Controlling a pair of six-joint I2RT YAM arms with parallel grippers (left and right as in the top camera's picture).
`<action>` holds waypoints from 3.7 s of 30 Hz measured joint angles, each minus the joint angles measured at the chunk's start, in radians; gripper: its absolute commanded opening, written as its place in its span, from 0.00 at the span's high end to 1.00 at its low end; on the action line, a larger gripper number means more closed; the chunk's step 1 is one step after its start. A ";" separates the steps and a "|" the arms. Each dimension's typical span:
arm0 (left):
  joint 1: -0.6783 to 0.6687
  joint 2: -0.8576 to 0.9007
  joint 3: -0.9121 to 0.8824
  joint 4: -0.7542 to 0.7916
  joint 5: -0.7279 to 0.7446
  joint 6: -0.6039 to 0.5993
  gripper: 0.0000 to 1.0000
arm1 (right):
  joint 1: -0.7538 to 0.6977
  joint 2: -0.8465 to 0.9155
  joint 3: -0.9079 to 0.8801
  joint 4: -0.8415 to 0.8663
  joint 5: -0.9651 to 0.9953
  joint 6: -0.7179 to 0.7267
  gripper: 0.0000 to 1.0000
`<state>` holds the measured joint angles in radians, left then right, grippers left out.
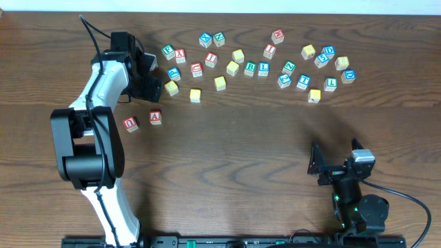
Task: Spell out ROBOT
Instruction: 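Lower the left gripper onto the green R block and close it, then lift the R block and carry it toward the open table area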
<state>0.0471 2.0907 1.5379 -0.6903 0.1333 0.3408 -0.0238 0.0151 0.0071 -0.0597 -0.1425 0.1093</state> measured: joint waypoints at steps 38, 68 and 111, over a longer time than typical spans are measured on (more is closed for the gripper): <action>0.000 0.052 0.000 0.022 0.004 0.007 0.39 | 0.000 0.000 0.000 0.000 0.000 0.000 0.01; 0.000 0.052 0.000 0.023 0.004 0.007 0.69 | 0.000 0.000 0.000 0.000 0.000 0.000 0.01; -0.147 -0.544 0.000 -0.078 0.049 -0.158 0.92 | 0.000 0.000 0.000 0.000 0.000 0.000 0.01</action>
<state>-0.1001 1.5471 1.5379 -0.7685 0.1822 0.1825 -0.0238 0.0151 0.0071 -0.0597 -0.1425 0.1093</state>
